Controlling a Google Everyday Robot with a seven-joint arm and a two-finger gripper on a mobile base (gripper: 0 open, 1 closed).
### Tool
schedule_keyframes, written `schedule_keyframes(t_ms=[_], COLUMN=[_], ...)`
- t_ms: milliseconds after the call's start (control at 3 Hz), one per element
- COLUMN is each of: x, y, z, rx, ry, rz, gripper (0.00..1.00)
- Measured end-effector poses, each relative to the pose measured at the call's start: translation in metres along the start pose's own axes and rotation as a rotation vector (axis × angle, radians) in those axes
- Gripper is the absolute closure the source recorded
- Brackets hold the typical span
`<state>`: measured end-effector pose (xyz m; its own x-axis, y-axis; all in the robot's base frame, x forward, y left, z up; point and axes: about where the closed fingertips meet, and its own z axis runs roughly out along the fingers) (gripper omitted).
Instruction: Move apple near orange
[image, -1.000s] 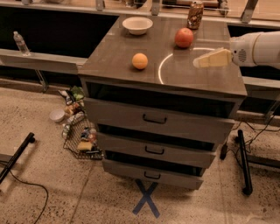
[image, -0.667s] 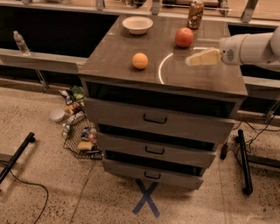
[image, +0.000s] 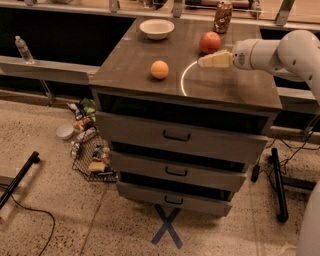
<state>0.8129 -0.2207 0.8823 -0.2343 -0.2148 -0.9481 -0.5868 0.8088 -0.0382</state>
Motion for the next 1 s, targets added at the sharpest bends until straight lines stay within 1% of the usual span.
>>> schedule_keyframes(t_ms=[333,667,1000], x=[-0.002,-0.009,-0.014], y=[-0.033,-0.051,-0.056], z=[0.033,0.051,0.074], rx=[0.072,0.108,0.125], ry=[-0.030,-0.057,-0.074], rz=[-0.035,-0.046,-0.043], gripper=[0.00,0.00,0.00])
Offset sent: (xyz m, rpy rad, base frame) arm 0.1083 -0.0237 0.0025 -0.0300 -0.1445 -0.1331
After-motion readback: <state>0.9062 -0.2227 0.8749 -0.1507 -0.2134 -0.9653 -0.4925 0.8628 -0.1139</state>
